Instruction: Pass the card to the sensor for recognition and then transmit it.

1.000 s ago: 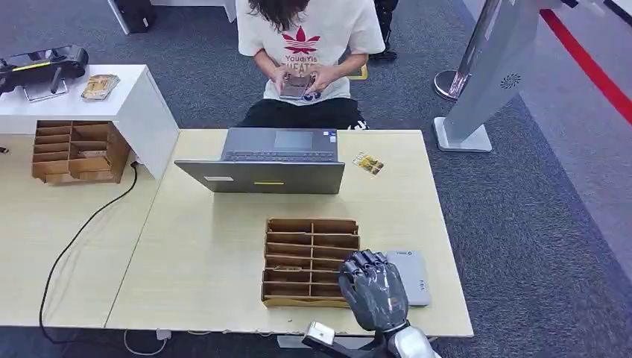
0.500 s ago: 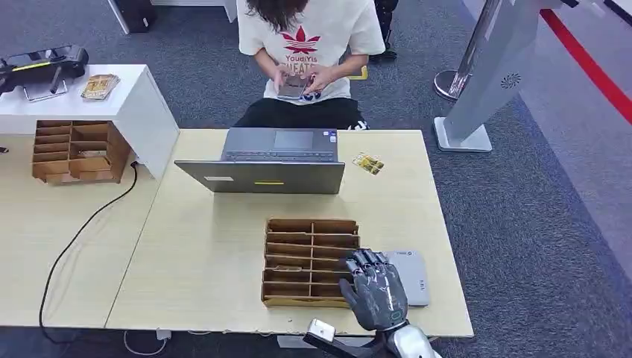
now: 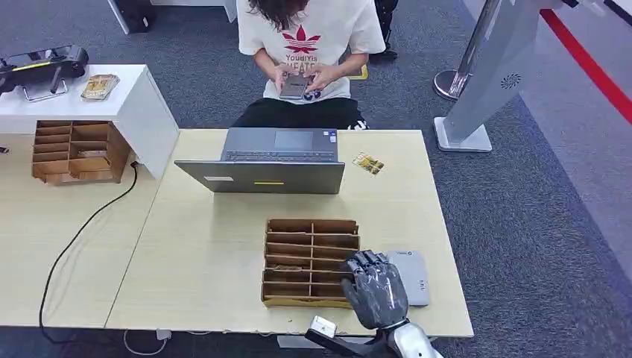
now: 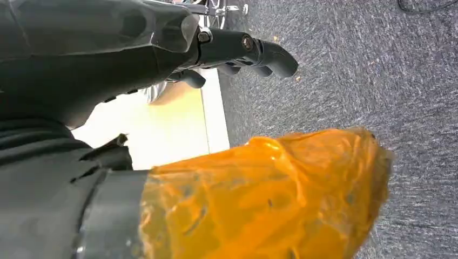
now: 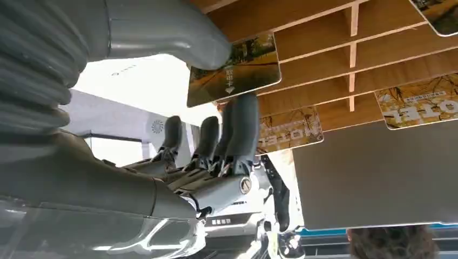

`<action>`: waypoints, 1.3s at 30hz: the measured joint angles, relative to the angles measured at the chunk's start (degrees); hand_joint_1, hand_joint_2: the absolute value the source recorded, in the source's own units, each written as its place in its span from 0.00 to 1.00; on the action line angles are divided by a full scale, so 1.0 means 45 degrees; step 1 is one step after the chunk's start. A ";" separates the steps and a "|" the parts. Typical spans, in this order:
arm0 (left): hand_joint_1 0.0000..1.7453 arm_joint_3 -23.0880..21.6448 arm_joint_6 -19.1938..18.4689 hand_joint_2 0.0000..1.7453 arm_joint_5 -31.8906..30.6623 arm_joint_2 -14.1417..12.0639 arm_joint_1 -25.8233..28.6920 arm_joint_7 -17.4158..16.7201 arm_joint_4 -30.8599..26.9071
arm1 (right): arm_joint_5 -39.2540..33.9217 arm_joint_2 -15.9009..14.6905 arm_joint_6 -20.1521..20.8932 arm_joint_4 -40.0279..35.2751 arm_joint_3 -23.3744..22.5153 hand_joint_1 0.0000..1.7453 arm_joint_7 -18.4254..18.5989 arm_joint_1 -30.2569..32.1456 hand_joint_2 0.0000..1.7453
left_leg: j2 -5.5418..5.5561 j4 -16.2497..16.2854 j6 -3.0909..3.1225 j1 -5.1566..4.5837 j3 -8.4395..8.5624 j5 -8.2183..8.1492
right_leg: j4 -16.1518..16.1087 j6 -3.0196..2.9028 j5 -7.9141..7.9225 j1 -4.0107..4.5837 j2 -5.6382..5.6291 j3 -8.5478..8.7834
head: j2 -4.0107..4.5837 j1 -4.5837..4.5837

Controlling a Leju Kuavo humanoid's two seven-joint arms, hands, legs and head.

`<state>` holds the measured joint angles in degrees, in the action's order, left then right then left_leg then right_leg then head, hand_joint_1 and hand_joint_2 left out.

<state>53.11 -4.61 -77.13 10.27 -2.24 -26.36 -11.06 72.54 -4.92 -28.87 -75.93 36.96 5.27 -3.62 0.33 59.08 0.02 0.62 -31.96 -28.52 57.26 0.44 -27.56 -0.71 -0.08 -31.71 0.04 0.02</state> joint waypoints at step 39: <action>0.00 0.0228 0.0000 0.00 0.0010 0.0005 0.0000 0.0000 0.0005 | -0.1185 -0.0136 -0.0122 -0.1961 -0.0801 0.98 -0.0384 0.0148 1.00 | -0.0003 0.0000 0.0000 0.0000 -0.0003 0.0000 | 0.0000 0.0000 0.0000 0.0000 -0.0004 -0.0010 | 0.0000 0.0005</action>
<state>54.14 -4.61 -77.09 10.29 -2.24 -26.36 -11.04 67.21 -5.53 -29.42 -84.76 33.36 3.54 -2.96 0.31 59.08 0.02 0.62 -31.97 -28.52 57.26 0.44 -27.56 -0.71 -0.10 -31.75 0.04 0.04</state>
